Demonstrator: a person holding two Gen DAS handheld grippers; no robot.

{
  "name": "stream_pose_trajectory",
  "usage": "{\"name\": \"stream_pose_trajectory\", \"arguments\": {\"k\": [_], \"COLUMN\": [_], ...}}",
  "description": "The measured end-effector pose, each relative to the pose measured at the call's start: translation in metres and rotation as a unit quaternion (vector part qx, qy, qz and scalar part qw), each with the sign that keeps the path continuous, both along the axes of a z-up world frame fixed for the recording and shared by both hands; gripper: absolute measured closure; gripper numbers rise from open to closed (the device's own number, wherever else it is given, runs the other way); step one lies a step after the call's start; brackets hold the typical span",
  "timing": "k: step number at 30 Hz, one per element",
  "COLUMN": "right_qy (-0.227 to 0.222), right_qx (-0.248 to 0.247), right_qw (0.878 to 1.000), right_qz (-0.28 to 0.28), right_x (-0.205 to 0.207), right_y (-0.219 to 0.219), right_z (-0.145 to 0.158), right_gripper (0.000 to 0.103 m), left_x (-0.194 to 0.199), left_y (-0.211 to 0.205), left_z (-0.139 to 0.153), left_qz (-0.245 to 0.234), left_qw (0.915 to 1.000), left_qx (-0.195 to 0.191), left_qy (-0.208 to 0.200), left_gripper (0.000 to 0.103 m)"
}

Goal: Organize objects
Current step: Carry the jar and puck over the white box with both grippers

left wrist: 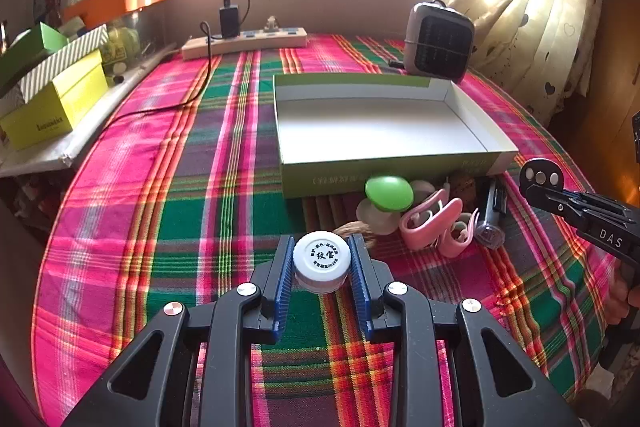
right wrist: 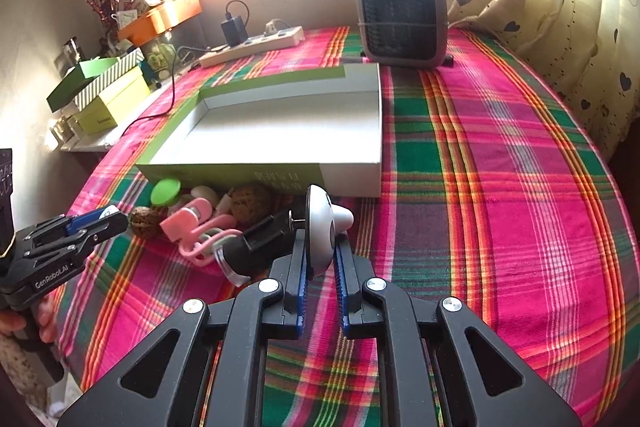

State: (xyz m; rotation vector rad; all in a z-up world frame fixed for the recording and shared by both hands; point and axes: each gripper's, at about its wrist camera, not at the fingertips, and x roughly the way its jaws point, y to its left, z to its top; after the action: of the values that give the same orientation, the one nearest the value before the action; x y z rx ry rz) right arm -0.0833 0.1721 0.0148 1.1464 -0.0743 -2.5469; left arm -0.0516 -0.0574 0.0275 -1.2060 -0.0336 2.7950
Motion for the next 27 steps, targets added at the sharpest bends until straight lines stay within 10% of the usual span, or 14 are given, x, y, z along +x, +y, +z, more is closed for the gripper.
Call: {"name": "stream_pose_trajectory", "arguments": {"k": [27], "right_qy": [0.016], "right_qx": [0.007], "right_qw": [0.999], "right_qz": [0.032], "right_x": [-0.044], "right_y": [-0.032], "right_z": [0.026], "right_gripper": [0.091], "left_x": [-0.069], "left_y": [0.008], "left_z": [0.027], "left_qz": [-0.038], "left_qw": [0.9991], "left_qx": [0.015], "left_qy": [0.013], "left_gripper": [0.078]}}
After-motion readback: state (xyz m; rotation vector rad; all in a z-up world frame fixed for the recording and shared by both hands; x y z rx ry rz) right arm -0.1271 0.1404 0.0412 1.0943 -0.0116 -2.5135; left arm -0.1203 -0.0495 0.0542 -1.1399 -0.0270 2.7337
